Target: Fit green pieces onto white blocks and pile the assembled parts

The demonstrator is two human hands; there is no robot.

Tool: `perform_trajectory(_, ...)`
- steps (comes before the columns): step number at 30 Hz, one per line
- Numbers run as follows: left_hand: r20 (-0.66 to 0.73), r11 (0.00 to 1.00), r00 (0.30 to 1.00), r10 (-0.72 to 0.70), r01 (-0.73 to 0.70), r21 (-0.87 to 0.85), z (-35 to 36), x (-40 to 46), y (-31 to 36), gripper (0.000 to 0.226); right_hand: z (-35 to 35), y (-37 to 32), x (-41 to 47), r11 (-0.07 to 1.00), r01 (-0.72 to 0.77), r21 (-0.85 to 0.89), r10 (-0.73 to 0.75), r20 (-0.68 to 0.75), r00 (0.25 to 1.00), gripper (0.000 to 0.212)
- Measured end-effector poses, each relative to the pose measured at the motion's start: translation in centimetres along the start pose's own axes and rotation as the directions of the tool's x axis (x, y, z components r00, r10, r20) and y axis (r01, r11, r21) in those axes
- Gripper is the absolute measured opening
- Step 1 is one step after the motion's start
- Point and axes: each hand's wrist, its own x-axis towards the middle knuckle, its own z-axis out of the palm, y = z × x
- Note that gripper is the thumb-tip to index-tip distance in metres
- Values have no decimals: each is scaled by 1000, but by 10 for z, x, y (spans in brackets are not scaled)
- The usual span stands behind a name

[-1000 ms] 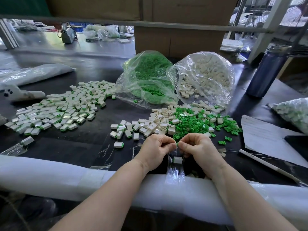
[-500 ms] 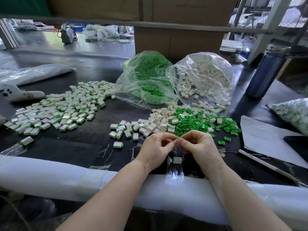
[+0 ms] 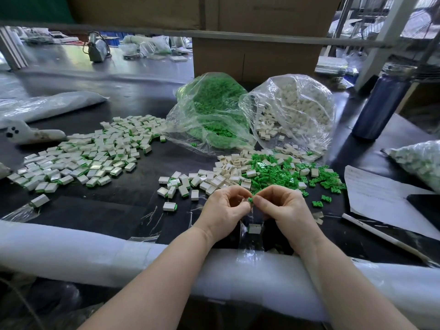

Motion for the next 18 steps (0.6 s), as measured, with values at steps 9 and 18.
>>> perform_trajectory(9, 44, 998, 997, 61, -61, 7, 2, -1, 4, 7, 6, -3, -1, 997, -80, -16, 82, 168, 982, 27)
perform_trajectory(18, 98, 993, 992, 85, -92, 69, 3, -2, 5, 12, 1, -4, 0, 968, -195, 160, 164, 191, 968, 18)
